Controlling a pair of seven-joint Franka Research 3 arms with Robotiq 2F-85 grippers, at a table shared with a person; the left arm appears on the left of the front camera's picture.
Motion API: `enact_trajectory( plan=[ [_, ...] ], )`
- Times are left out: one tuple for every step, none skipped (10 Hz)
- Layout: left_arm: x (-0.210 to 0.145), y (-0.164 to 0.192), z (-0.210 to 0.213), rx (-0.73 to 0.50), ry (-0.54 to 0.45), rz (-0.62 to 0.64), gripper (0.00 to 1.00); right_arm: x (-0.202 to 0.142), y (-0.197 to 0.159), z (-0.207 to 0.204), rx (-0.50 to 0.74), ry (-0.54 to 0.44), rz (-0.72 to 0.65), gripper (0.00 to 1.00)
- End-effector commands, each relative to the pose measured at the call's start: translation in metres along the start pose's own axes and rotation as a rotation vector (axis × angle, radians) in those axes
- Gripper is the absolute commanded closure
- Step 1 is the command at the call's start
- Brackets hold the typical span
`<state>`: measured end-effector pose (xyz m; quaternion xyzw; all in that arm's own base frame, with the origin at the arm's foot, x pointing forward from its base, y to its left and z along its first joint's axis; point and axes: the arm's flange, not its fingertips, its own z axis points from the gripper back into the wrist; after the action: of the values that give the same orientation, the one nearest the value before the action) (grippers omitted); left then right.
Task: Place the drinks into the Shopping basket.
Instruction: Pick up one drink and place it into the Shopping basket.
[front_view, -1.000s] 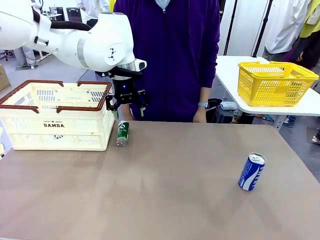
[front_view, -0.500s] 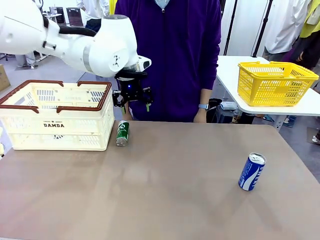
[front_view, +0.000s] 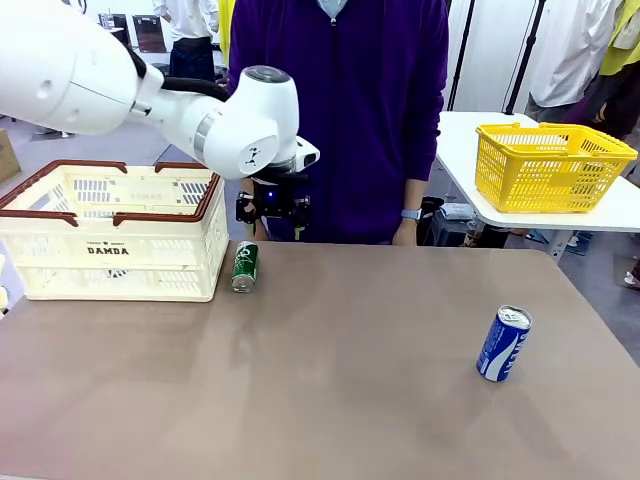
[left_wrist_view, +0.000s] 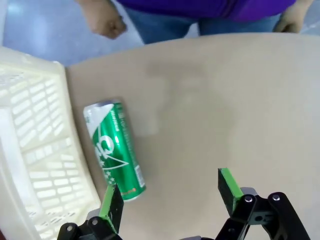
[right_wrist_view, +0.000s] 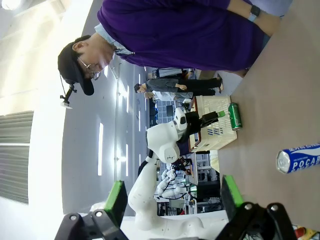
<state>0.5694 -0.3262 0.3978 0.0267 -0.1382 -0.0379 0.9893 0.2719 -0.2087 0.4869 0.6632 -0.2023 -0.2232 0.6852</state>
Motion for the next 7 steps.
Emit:
enact_trajectory(
  plan=[
    [0.012,-0.014,-0.01,0.131,0.008,0.017,0.0,-0.001,0.005,0.001,0.006,0.002,-0.015,0.0],
    [0.012,-0.019,-0.022,0.184,0.019,0.013,0.0,-0.001,0.005,0.001,0.006,0.002,-0.015,0.0],
    [0.013,-0.022,-0.031,0.219,0.031,0.007,0.0,-0.001,0.005,0.001,0.006,0.002,-0.015,0.0],
    [0.016,-0.025,-0.043,0.25,0.052,0.012,0.0,-0.001,0.005,0.001,0.006,0.002,-0.015,0.0],
    [0.018,-0.027,-0.049,0.265,0.058,0.023,0.0,-0.001,0.005,0.001,0.006,0.002,-0.015,0.0],
    [0.021,-0.026,-0.054,0.285,0.041,0.054,0.0,-0.001,0.005,0.001,0.006,0.002,-0.015,0.0],
    [0.023,-0.025,-0.061,0.305,0.047,0.071,0.0,-0.001,0.005,0.001,0.006,0.002,-0.015,0.0]
  ],
)
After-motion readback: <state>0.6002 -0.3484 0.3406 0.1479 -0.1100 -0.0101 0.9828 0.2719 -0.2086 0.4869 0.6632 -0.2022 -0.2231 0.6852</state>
